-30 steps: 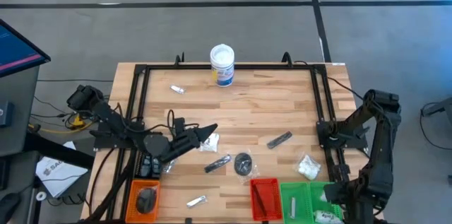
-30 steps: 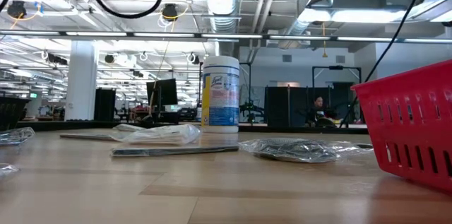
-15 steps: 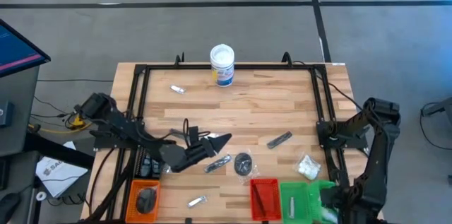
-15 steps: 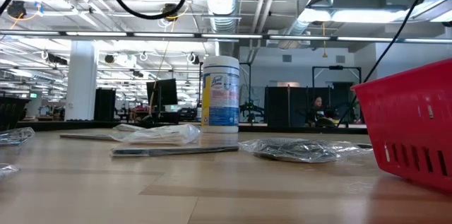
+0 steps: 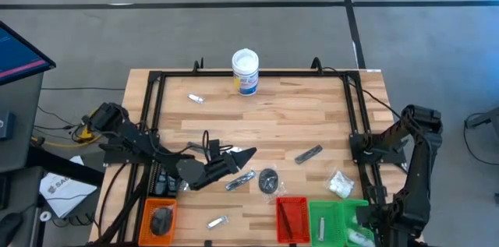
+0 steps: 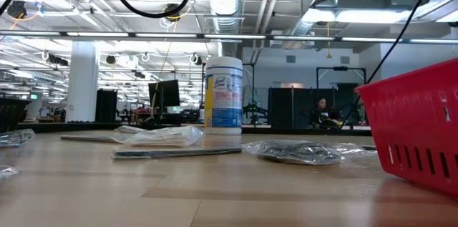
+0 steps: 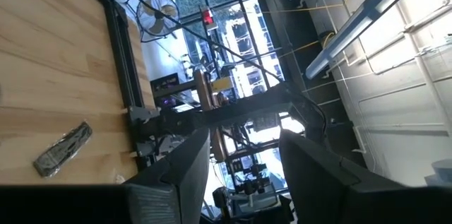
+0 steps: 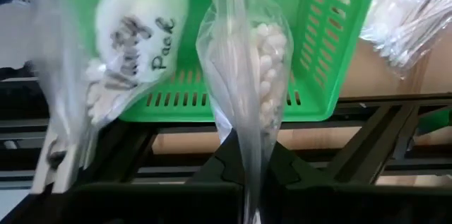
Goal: Pick & Place Travel size toiletries
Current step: Put the white cotton pack into the right green bin
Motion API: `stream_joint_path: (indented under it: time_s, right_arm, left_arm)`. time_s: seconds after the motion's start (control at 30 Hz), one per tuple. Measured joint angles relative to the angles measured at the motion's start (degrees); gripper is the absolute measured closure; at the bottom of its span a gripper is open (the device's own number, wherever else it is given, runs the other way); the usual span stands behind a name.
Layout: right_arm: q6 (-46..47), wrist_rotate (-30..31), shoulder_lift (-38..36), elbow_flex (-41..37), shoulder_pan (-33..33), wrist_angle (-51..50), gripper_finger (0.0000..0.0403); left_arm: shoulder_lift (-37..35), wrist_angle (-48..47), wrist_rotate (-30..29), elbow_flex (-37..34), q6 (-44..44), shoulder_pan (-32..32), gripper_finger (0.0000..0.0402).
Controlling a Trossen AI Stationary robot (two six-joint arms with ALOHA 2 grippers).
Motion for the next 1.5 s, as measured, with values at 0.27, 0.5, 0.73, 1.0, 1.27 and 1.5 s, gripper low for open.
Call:
stream_joint_path:
  time_s: [0.27,0.5,0.73,1.0,1.27,1.5]
  right_arm:
    - [-1.3,1.7,0.0,5.3,-0.8,-5.2,0.0401]
    - [-3.1,5.2,0.1,6.7,-2.0,-4.9,0.0401]
    - [-3.4,6.0,2.4,6.6,-1.9,-4.8,0.0401]
    - [-8.4,6.3,4.3,6.2,-1.9,-3.4,0.0401]
    - [-6.5,6.3,5.2,5.2,-1.8,-2.2,0.0401]
    - [-4.2,6.5,7.2,5.2,-1.8,-1.6,0.0401]
  left_arm:
    - [0.0,0.0,0.0,0.0,0.0,0.0,0.0238]
    - [0.0,0.0,0.0,0.0,0.2,0.2,0.0238]
    - [0.0,0.0,0.1,0.0,0.2,0.1,0.0238]
    - [0.0,0.0,1.2,0.0,0.4,-0.1,0.0238]
    - [0.0,0.0,1.3,0.0,0.4,-0.6,0.0238]
    - [0.0,0.0,1.3,0.0,0.4,-0.9,0.0238]
